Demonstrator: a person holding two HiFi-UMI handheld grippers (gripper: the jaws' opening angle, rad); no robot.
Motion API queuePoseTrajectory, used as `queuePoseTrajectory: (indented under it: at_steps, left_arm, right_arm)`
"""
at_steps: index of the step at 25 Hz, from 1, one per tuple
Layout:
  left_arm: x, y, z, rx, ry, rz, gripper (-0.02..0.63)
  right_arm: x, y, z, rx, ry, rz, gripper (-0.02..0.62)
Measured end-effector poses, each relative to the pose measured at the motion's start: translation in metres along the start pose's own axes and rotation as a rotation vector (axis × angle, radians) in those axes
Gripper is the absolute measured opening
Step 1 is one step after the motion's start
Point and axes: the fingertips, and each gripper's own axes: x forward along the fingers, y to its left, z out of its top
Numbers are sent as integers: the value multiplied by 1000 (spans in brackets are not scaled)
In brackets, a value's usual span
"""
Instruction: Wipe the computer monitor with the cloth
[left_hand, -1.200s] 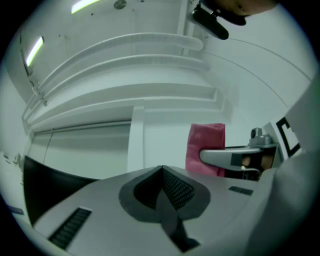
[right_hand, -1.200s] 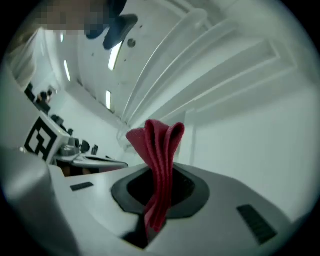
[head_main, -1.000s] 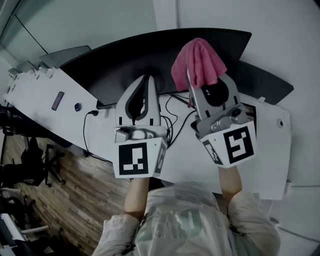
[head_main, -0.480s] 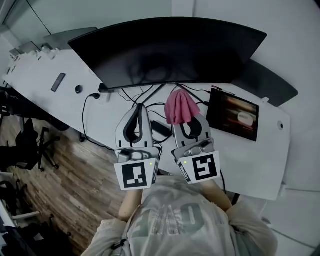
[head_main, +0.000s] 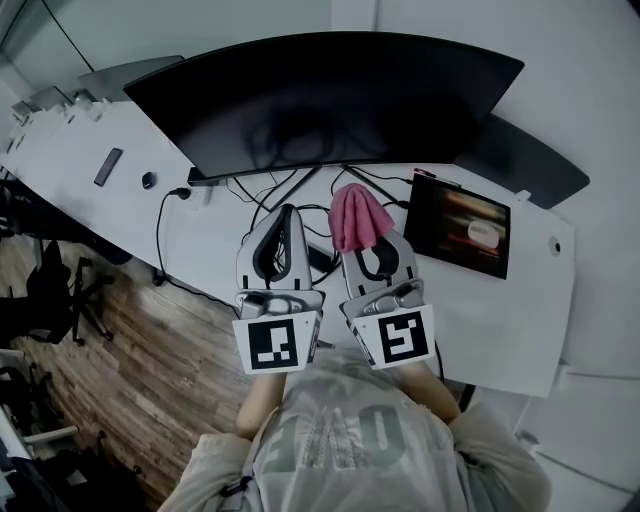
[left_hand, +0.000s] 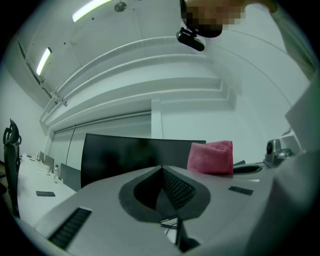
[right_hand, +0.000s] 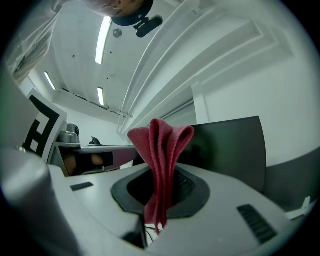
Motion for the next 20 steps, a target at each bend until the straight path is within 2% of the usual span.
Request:
queuePoseTrajectory:
  at_steps: [7, 15, 20]
  left_arm:
    - [5, -1, 13, 4, -64, -9, 15]
    - [4, -5, 10, -8, -47, -10, 15]
    - [2, -1, 0, 3, 2, -2, 15]
  right_arm:
    - [-1, 0, 0, 1, -2, -3, 48]
    - [-3, -6, 1, -17, -7, -15, 48]
    - [-3, -6, -1, -21, -1, -17, 48]
